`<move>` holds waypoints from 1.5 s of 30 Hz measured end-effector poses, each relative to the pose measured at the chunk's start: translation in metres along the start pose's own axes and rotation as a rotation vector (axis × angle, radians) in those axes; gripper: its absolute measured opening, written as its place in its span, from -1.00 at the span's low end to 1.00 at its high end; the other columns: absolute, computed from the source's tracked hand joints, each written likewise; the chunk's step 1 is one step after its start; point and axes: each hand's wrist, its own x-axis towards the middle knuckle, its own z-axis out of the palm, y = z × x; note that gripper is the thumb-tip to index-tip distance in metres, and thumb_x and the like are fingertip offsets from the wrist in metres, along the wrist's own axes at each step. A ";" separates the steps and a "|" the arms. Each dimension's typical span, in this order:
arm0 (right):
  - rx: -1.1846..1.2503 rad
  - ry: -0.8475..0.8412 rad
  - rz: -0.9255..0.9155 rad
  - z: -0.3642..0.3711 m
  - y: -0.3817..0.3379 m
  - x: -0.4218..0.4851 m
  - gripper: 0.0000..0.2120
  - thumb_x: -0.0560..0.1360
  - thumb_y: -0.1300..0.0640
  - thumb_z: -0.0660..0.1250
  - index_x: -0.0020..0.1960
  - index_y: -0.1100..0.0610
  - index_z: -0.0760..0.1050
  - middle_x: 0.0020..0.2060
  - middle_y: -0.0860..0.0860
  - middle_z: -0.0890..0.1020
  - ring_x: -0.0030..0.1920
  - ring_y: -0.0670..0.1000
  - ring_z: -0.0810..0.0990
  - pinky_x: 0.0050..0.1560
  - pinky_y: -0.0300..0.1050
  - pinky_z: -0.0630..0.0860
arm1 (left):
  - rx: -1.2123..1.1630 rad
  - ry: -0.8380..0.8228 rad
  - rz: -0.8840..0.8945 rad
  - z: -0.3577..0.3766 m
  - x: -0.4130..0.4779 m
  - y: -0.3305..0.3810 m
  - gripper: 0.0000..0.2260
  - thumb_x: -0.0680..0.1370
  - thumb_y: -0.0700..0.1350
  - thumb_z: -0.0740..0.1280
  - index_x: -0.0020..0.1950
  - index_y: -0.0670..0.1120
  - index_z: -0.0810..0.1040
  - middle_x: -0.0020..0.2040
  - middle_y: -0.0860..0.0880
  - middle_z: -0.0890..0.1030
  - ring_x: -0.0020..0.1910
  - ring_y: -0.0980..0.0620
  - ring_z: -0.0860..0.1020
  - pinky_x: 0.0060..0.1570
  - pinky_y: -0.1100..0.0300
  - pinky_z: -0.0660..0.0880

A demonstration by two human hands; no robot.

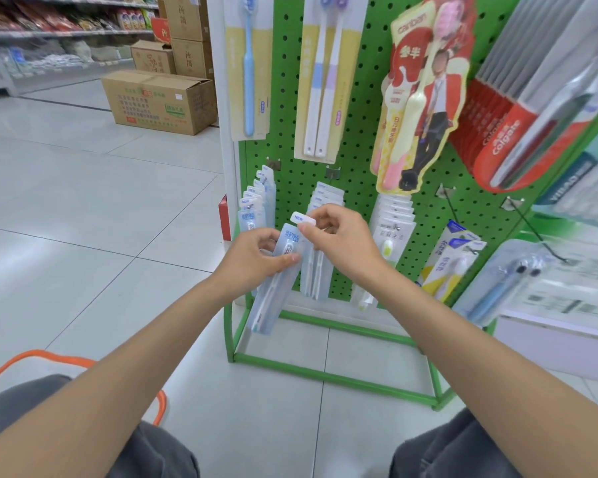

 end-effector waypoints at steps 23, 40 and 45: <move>-0.113 -0.696 0.275 0.012 0.017 -0.015 -0.71 0.55 -0.02 0.37 -0.24 0.13 0.45 -0.33 -0.01 0.52 -0.32 -0.13 0.59 -0.29 -0.23 0.38 | -0.523 0.363 -0.199 -0.021 0.015 0.016 -0.62 0.52 -0.02 0.46 0.24 -0.20 0.55 -0.17 -0.02 0.58 -0.33 0.15 0.54 -0.18 0.32 0.54; -0.113 -0.880 0.251 0.028 0.022 -0.030 -0.61 0.38 -0.20 0.50 -0.27 0.01 0.37 -0.41 -0.12 0.38 -0.35 -0.08 0.35 -0.28 -0.21 0.30 | -0.579 0.303 -0.156 -0.033 0.012 0.031 -0.76 0.68 -0.06 0.11 0.04 -0.05 0.57 -0.01 -0.02 0.67 -0.02 0.00 0.52 0.03 0.11 0.48; -0.228 -0.752 0.147 0.034 0.023 -0.032 -0.48 0.38 -0.26 0.46 -0.37 0.01 0.22 -0.60 -0.18 0.29 -0.57 -0.17 0.25 -0.50 -0.32 0.17 | -0.492 0.264 -0.094 -0.029 0.010 0.034 -0.64 0.69 0.13 0.04 0.08 0.03 0.59 0.05 -0.05 0.65 -0.02 0.04 0.60 0.12 0.10 0.53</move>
